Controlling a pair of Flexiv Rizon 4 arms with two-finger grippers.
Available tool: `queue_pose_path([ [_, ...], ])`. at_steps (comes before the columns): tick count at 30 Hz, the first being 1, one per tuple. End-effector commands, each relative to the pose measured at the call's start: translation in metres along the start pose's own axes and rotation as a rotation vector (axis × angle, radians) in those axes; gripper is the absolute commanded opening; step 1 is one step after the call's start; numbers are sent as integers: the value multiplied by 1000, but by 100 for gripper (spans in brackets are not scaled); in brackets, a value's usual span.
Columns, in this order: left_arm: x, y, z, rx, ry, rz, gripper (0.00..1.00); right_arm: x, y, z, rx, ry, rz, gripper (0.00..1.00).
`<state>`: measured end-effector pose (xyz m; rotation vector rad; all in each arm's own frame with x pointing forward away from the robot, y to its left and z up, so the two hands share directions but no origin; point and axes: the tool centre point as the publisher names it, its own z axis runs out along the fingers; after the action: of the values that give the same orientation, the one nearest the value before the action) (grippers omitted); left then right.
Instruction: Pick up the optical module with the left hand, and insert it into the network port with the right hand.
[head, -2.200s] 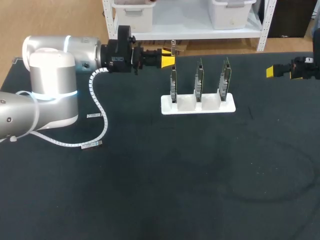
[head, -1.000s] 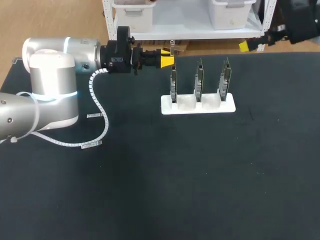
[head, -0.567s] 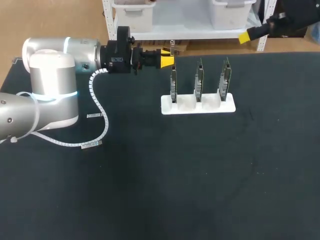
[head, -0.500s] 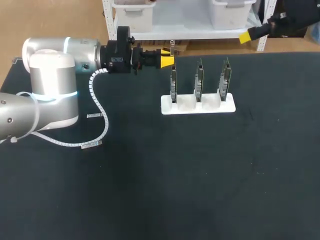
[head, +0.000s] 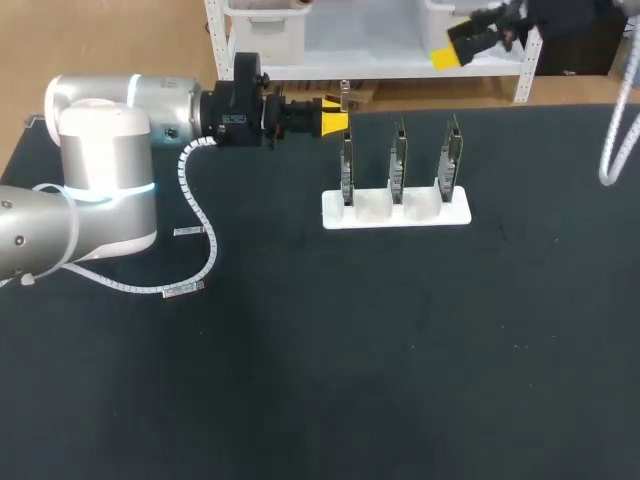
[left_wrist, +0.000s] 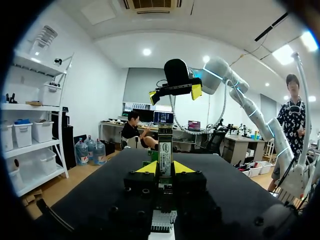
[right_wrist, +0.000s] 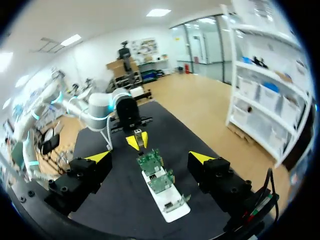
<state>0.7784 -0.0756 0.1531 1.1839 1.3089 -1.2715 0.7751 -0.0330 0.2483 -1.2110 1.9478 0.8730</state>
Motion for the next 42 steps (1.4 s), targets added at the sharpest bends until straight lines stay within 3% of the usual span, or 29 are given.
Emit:
queue_pose_path([
  [1, 1, -1, 0, -4, -1, 1, 0, -4, -5, 13, -160, 26, -20, 100],
  [16, 1, -1, 0, -4, -1, 1, 0, -4, -5, 13, -160, 26, -20, 100],
  [22, 1, -1, 0, -4, -1, 1, 0, -18, 12, 30, -281, 54, -140, 100],
  [27, 1, -1, 0, -4, -1, 1, 0, -24, 21, 45, -321, 69, -193, 100],
  [38, 1, -1, 0, -4, -1, 1, 0, -19, 29, 70, -366, 71, -220, 100],
  [42, 1, -1, 0, -4, -1, 1, 0, -18, 29, 78, -347, 72, -222, 100],
])
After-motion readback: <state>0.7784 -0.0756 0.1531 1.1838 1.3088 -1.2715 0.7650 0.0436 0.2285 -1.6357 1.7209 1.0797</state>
